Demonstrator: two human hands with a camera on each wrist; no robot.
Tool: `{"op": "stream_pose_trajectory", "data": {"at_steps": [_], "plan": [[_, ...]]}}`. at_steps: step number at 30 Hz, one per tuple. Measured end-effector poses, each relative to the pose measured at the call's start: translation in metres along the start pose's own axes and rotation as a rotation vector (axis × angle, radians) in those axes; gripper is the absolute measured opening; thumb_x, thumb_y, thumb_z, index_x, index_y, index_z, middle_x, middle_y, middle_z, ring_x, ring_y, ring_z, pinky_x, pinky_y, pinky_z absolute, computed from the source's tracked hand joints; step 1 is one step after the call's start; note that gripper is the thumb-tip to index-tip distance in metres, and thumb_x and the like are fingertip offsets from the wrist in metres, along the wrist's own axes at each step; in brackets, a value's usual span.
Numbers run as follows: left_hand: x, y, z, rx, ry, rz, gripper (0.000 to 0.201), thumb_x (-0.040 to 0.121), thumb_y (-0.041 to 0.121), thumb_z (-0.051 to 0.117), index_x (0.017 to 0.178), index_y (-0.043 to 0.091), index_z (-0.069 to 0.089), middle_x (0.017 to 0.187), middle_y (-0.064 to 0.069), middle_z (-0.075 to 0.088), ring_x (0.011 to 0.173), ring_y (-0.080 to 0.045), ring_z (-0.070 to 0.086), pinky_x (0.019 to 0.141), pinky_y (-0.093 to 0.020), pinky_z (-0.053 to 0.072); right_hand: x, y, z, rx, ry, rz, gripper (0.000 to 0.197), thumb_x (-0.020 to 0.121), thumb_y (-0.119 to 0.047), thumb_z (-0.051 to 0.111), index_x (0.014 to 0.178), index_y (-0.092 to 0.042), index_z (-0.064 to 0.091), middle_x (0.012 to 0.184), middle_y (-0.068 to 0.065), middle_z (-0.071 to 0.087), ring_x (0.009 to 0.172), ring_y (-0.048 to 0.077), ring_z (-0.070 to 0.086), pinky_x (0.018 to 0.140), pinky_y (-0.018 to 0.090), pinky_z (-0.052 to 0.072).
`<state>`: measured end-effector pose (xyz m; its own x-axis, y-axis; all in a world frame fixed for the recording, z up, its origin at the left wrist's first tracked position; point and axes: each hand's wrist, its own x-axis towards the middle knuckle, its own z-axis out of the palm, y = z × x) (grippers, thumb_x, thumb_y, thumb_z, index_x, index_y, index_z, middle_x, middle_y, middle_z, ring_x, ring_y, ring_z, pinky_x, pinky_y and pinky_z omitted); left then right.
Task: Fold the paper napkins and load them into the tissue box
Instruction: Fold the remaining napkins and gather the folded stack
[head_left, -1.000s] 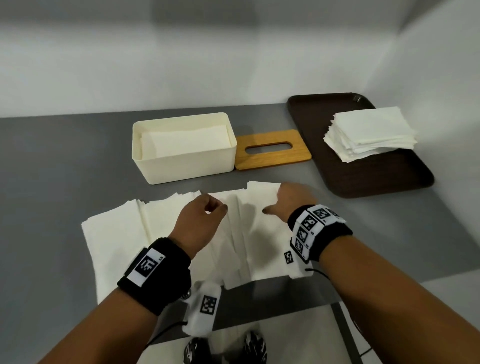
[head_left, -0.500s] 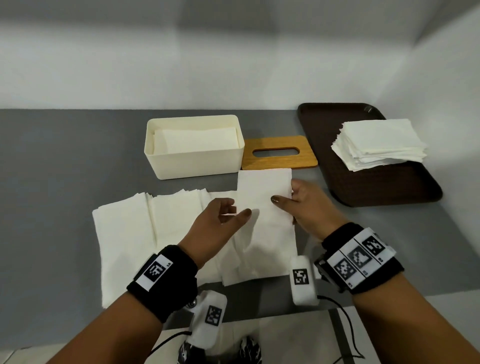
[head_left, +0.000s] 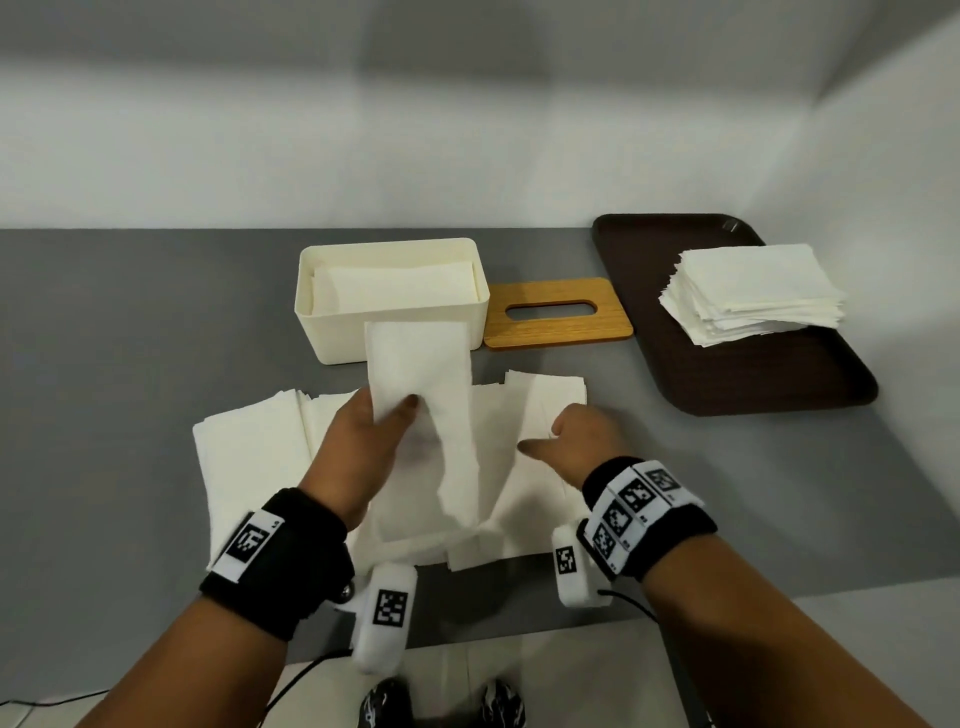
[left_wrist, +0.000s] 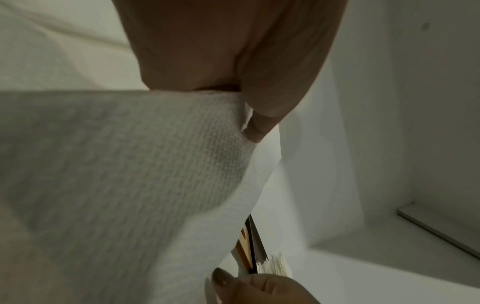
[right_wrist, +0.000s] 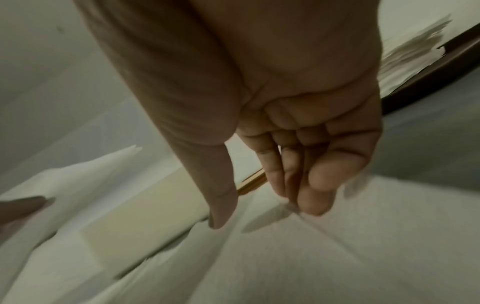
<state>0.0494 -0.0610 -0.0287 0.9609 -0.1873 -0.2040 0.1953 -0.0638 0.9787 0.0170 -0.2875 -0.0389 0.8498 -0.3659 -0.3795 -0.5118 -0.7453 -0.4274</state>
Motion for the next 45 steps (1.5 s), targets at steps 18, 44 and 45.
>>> {"op": "stream_pose_trajectory", "data": {"at_steps": [18,44,45], "plan": [[0.000,-0.004,-0.017,-0.054,-0.035,-0.092,0.020,0.100,0.020,0.053,0.114,0.015,0.067,0.106,-0.006,0.075,0.101,-0.030,0.070,0.092,-0.048,0.055,0.002,-0.010,0.014,0.027,-0.002,0.092,0.042,0.073,-0.038,0.081,0.085,-0.014,0.047,0.080,-0.001,0.051,0.078,0.021,0.055,0.058,0.026,0.037],[-0.004,0.008,-0.001,-0.152,-0.224,-0.239,0.057,0.096,0.063,0.022,0.121,0.030,0.061,0.101,0.010,0.075,0.086,0.001,0.072,0.070,-0.015,0.054,-0.046,-0.037,0.021,0.749,0.041,-0.275,0.012,0.090,-0.014,0.067,0.093,-0.003,0.066,0.095,0.017,0.073,0.091,0.035,0.068,0.067,0.029,0.050],[-0.004,0.007,-0.001,-0.145,-0.223,-0.240,0.055,0.096,0.063,0.022,0.119,0.031,0.061,0.099,0.013,0.074,0.084,0.002,0.071,0.068,-0.013,0.053,-0.045,-0.038,0.023,0.739,0.045,-0.267,0.012,0.090,-0.015,0.066,0.093,-0.003,0.066,0.095,0.016,0.073,0.090,0.033,0.069,0.066,0.029,0.051]]}}
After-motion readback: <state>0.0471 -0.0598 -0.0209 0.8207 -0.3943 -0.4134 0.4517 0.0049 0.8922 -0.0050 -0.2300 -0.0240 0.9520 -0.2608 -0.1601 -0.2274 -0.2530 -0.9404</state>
